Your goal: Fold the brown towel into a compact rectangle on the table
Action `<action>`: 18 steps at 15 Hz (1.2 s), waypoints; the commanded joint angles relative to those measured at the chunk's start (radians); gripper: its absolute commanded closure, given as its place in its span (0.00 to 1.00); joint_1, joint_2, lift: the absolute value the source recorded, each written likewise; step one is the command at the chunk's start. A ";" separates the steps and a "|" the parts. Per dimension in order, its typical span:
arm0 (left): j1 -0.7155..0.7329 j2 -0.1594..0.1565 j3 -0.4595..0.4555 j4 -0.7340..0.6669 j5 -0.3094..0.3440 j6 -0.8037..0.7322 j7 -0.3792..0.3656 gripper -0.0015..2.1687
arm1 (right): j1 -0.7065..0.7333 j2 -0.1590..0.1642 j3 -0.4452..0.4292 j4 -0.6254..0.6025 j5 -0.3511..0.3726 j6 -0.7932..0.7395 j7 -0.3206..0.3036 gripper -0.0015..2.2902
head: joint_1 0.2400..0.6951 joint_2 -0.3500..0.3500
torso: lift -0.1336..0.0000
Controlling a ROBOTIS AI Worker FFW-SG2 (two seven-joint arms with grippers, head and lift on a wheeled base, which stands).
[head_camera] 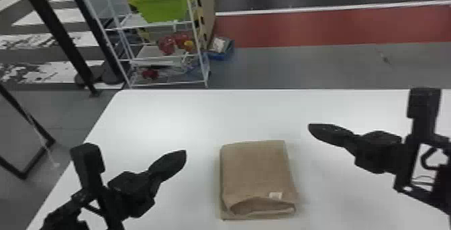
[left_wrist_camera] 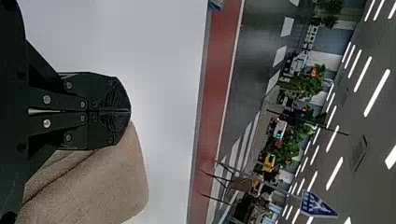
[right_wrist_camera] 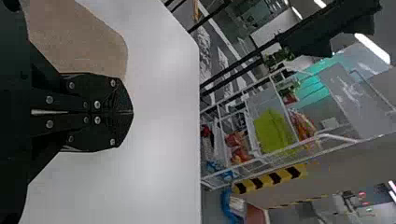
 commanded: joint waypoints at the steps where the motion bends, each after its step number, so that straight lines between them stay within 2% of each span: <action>1: 0.004 0.000 -0.001 0.013 -0.005 -0.006 -0.001 0.86 | -0.015 0.001 0.107 0.132 0.068 -0.239 -0.048 0.89 | 1.00 0.74 | 0.09; 3: 0.008 0.001 0.003 0.024 -0.008 -0.009 -0.001 0.86 | -0.020 0.001 0.144 0.188 0.053 -0.300 -0.066 0.89 | 1.00 0.78 | 0.09; 8: -0.019 0.001 -0.005 0.051 -0.018 -0.012 0.001 0.86 | 0.029 0.001 0.209 0.175 -0.002 -0.334 -0.080 0.89 | 1.00 0.89 | 0.09; 10: -0.032 0.001 -0.014 0.064 -0.025 -0.012 0.001 0.86 | 0.045 0.001 0.235 0.171 0.031 -0.349 -0.104 0.89 | 1.00 0.92 | 0.09; 13: -0.042 0.003 -0.015 0.076 -0.023 -0.012 0.001 0.86 | 0.017 0.001 0.230 0.243 0.068 -0.380 -0.132 0.89 | 1.00 0.92 | 0.09; 18: -0.048 0.003 -0.012 0.087 -0.025 -0.015 -0.001 0.86 | -0.029 0.001 0.224 0.332 0.077 -0.368 -0.135 0.89 | 1.00 0.89 | 0.09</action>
